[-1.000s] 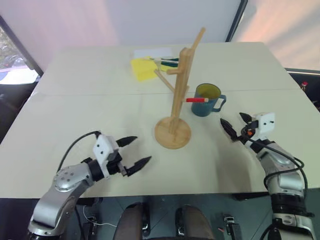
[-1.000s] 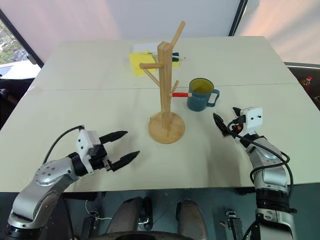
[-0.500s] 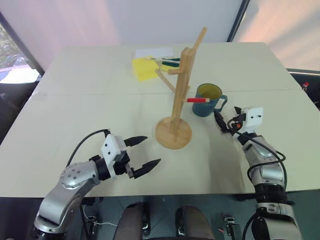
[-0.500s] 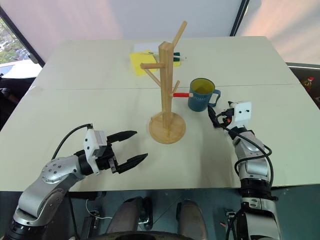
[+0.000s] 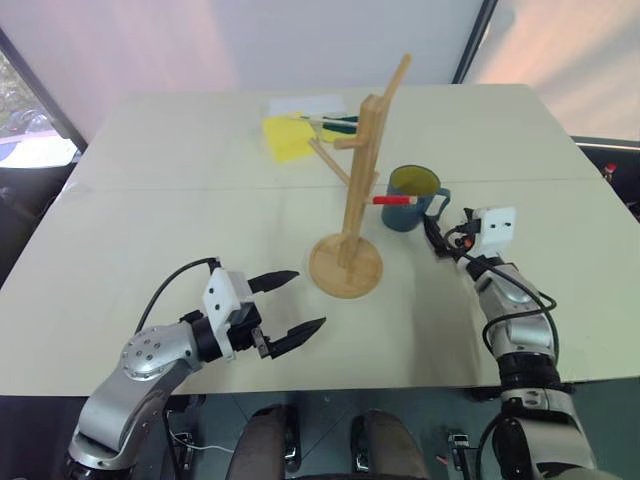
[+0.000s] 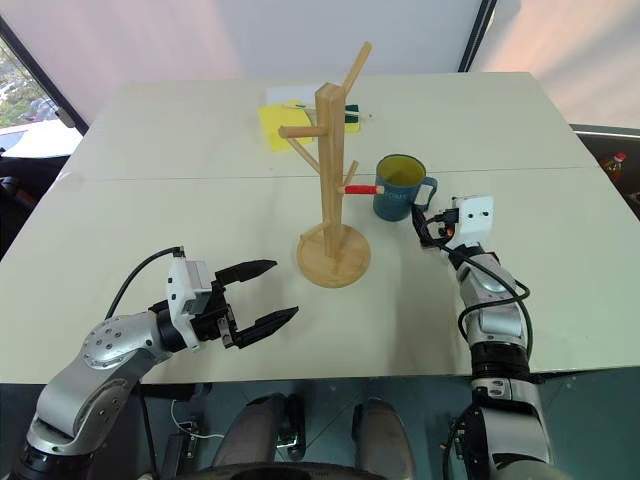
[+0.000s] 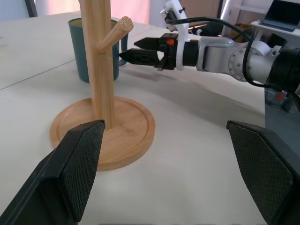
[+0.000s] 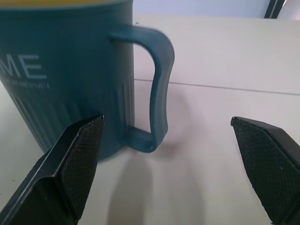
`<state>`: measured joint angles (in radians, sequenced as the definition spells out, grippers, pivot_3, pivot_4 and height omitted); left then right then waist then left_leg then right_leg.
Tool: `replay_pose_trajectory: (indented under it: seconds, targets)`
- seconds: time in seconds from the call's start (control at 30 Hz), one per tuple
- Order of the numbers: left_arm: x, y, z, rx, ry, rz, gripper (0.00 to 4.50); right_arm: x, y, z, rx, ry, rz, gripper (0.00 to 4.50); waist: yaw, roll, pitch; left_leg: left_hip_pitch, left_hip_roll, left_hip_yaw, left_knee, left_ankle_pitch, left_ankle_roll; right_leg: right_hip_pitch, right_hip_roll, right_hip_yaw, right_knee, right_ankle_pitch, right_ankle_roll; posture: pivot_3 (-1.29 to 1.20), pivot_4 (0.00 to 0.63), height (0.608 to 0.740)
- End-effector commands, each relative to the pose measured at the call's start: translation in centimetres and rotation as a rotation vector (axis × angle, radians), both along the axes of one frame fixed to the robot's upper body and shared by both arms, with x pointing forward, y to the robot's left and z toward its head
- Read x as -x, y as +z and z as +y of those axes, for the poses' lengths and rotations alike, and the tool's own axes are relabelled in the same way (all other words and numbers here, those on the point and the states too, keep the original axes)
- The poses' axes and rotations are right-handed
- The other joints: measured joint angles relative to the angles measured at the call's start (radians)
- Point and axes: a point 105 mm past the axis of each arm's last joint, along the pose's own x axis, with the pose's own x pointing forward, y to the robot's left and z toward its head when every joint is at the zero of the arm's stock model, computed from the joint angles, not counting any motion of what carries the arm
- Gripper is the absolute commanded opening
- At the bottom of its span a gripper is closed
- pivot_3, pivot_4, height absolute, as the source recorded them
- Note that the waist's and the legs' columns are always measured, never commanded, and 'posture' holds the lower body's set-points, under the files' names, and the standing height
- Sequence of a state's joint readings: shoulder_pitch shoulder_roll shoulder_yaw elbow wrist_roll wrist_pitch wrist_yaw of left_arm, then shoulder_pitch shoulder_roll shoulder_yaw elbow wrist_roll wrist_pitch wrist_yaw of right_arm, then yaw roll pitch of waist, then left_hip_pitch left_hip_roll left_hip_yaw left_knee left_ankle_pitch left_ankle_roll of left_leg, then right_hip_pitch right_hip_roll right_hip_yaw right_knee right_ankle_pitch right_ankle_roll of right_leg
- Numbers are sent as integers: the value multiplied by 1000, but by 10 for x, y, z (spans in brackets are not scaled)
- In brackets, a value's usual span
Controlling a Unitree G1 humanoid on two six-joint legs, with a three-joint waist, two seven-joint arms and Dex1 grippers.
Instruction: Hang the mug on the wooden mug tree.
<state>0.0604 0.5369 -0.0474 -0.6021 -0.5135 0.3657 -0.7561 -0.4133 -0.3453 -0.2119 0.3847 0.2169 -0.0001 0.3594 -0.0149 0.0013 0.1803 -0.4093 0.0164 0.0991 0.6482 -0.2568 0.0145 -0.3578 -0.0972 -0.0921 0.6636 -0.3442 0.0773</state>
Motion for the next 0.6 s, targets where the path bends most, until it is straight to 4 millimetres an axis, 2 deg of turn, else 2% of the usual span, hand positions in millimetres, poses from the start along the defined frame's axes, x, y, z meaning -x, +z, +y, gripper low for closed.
replay_pose_trajectory:
  seconds: [0.03, 0.6]
  targets:
    - [4, 13, -3, 13, -25, -52, 4451, -5, 14, 1, -3, -4, -54, 4478, 0, 0, 0, 0, 0, 0, 0, 0, 0, 0, 0, 0, 0, 0, 0, 0, 150, 730]
    - [3, 14, -5, 4, -28, -60, 4451, -23, 9, 6, -21, -3, -55, 4478, -2, 0, 0, 0, 0, 0, 0, 1, -1, 0, 0, 0, 1, 0, 0, 0, 150, 730]
